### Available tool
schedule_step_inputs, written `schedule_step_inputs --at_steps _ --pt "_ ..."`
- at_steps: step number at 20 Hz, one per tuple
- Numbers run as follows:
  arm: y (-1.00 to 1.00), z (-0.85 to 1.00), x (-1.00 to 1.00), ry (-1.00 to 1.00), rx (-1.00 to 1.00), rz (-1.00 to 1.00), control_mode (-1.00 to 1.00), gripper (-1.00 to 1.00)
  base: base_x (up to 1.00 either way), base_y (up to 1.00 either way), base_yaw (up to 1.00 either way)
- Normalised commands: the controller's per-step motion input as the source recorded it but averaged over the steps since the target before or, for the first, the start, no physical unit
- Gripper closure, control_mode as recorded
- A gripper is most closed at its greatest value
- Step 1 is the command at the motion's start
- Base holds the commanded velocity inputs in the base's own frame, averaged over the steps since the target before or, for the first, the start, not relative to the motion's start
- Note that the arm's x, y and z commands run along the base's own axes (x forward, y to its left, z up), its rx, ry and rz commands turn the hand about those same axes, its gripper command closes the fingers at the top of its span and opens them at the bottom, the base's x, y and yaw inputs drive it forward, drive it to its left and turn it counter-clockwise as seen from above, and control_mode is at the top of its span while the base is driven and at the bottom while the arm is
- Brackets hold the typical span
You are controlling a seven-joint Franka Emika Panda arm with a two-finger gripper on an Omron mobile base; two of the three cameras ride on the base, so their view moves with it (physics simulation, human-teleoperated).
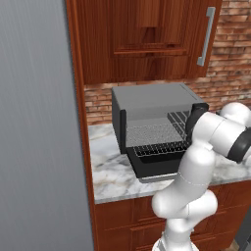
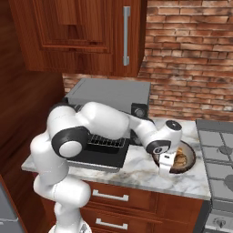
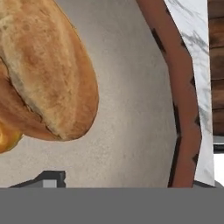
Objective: Pick up the heated bread from the toaster oven and place it in the bowl. Then move the bread bowl to the dining counter.
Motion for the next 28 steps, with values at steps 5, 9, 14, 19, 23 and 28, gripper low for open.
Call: schedule_step_inputs --at_steps 5,9,14,19,23,28 --pt "0.0 -0.1 0.0 0.01 0.0 -0.01 -1.0 1.0 0.0 0.0 0.0" --pt "0.0 0.02 -0.01 0.0 0.0 -0.01 -1.0 1.0 0.0 0.0 0.0" --pt "0.02 0.53 -0.16 -0.13 -0.02 -0.07 -1.0 1.0 0.0 0.0 0.0" --pt "0.19 0.77 -0.33 -0.19 -0.06 -0.11 -1.0 1.0 0.0 0.0 0.0" --pt "0.61 0.86 -0.28 -0.04 -0.03 -0.07 -1.0 1.0 0.0 0.0 0.0" --pt "0.48 0.72 -0.51 -0.02 -0.02 -0.01 -1.0 1.0 0.0 0.0 0.0"
